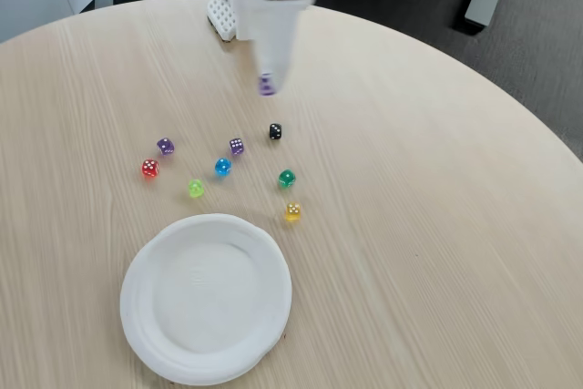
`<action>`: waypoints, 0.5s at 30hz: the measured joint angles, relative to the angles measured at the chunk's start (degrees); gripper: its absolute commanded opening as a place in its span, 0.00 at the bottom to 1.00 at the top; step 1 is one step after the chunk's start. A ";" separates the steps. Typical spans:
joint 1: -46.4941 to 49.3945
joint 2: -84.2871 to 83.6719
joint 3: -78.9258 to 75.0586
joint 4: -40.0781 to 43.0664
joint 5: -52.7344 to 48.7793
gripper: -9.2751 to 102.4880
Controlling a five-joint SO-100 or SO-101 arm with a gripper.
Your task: Pick a purple dice and put it in the plate.
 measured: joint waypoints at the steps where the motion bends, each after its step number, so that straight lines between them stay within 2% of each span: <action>1: 1.05 0.00 0.00 0.00 -0.35 0.08; 7: 4.57 0.00 0.00 -1.32 -0.79 0.08; 15: 4.83 -2.02 -4.31 -7.73 -1.85 0.08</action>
